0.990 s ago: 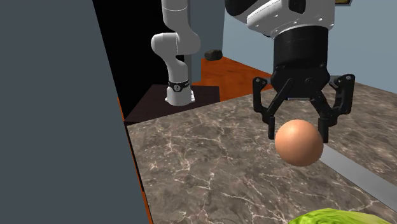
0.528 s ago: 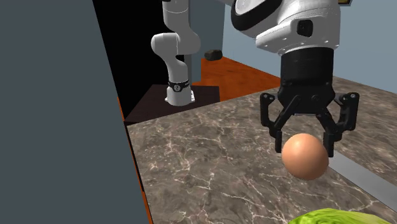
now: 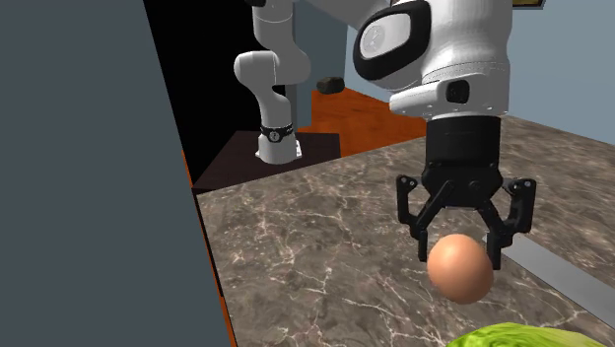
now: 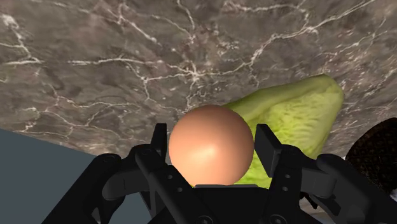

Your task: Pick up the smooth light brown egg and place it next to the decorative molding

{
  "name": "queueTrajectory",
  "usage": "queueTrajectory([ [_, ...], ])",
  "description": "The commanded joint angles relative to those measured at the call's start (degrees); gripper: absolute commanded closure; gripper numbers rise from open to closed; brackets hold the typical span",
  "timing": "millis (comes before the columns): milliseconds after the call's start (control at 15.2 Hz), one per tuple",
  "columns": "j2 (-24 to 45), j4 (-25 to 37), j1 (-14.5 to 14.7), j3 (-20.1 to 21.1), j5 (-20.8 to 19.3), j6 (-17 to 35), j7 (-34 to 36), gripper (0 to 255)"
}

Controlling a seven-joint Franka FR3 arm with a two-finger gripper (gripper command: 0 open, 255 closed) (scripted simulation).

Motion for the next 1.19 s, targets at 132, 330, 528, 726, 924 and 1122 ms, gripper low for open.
queueTrajectory([
  [132,1.56,-0.58,0.43,-0.84,-1.29,2.10,1.38,255],
  [330,2.66,-1.07,0.79,-1.51,-2.28,3.63,2.48,255],
  [528,3.84,-1.44,1.20,-2.22,-3.28,5.11,3.60,255],
  [726,4.79,-1.63,1.54,-2.79,-4.05,6.22,4.47,255],
  [924,4.79,-1.63,1.54,-2.79,-4.05,6.22,4.47,255],
  [1122,4.79,-1.63,1.54,-2.79,-4.05,6.22,4.47,255],
])
